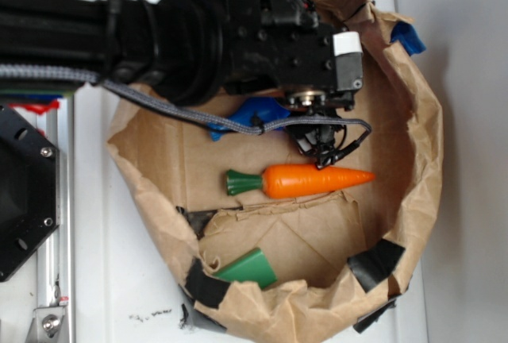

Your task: Grab the blue bottle.

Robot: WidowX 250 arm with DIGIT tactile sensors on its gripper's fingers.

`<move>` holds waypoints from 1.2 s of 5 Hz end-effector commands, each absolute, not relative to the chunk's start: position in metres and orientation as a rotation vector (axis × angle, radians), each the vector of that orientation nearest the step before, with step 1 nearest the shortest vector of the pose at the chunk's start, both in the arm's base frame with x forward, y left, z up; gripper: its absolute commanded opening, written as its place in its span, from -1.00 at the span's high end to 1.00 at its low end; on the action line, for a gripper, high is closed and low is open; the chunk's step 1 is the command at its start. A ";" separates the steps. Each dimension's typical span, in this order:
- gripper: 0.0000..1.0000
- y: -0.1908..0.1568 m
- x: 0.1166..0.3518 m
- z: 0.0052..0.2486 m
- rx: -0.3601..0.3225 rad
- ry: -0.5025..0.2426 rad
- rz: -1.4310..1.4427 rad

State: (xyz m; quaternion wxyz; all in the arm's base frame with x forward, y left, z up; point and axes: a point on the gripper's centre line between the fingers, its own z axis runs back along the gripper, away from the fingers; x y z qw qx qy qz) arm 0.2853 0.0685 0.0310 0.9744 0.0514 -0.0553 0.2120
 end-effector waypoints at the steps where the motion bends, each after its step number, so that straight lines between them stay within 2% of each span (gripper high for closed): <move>1: 1.00 0.066 0.289 0.078 0.058 -0.146 0.371; 3: 1.00 0.056 0.281 0.118 -0.017 -0.116 0.291; 4: 1.00 0.041 0.276 0.140 0.014 -0.122 0.111; 5: 1.00 0.027 0.272 0.151 0.018 -0.105 -0.105; 6: 1.00 0.019 0.271 0.160 0.019 -0.147 -0.165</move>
